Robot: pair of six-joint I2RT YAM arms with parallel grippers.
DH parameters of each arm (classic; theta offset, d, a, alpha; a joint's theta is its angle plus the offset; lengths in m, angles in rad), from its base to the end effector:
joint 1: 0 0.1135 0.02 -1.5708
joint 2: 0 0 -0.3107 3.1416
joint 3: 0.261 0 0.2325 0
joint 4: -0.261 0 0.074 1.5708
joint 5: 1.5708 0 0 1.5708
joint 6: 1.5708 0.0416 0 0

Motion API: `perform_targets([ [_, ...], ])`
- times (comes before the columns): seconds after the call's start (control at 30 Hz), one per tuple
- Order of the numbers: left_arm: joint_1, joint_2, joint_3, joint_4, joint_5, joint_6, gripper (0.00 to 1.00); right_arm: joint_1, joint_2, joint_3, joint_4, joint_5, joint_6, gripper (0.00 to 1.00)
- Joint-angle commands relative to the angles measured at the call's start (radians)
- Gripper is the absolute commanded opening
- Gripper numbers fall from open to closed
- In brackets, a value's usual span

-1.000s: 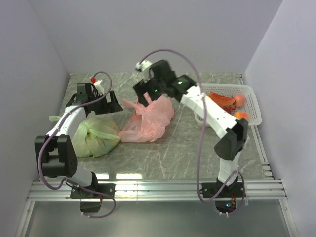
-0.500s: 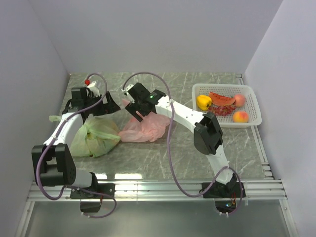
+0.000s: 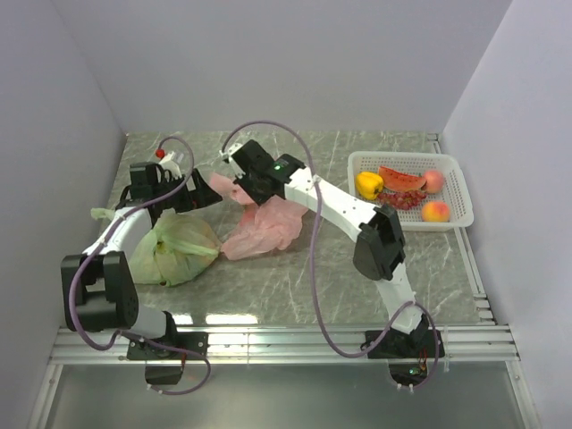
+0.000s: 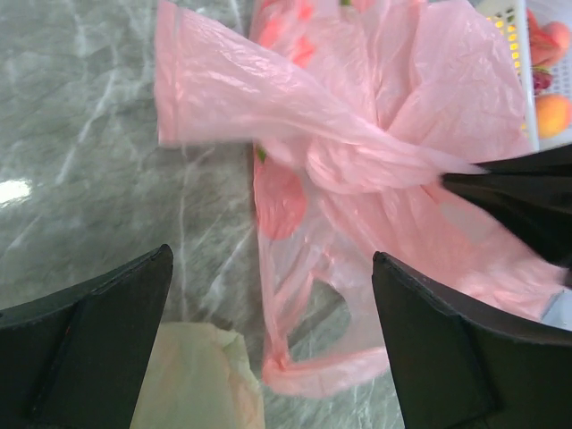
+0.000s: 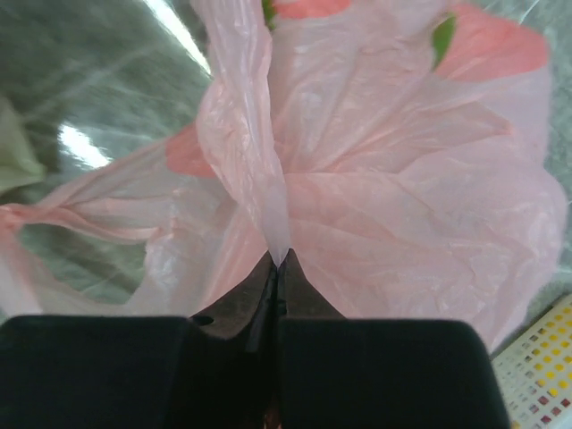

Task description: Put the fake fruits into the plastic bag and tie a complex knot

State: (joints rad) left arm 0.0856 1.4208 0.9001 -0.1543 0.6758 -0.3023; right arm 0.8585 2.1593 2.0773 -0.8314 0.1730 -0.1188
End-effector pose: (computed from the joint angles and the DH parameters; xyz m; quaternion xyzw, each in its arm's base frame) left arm 0.2826 -0.0019 0.2945 -0.0230 0.8621 -0.3412 0.3739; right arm 0.3267 0.3673 0.3223 -0.4180 0.8457 0.0400 0.3294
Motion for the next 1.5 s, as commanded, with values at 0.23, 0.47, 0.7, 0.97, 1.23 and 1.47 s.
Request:
perform_targets([
  [0.23, 0.000, 0.062, 0.013, 0.144, 0.077, -0.046, 0.99, -0.104, -0.237, 0.021, 0.137, -0.170, 0.189, 0.00],
  [0.47, -0.001, 0.138, 0.023, 0.252, 0.134, -0.202, 0.99, -0.159, -0.314, -0.031, 0.259, -0.348, 0.252, 0.00],
  [0.7, -0.003, 0.167, 0.043, 0.380, 0.182, -0.368, 0.99, -0.156, -0.363, -0.107, 0.327, -0.403, 0.220, 0.00],
  [0.97, -0.007, 0.161, 0.017, 0.493, 0.223, -0.515, 0.99, -0.153, -0.412, -0.154, 0.367, -0.418, 0.183, 0.00],
  [1.23, -0.064, 0.201, -0.007, 0.630, 0.222, -0.600, 0.99, -0.150, -0.414, -0.131, 0.391, -0.469, 0.226, 0.00],
  [1.47, -0.061, 0.267, 0.042, 0.550, 0.200, -0.614, 0.57, -0.167, -0.446, -0.124, 0.413, -0.449, 0.278, 0.00],
])
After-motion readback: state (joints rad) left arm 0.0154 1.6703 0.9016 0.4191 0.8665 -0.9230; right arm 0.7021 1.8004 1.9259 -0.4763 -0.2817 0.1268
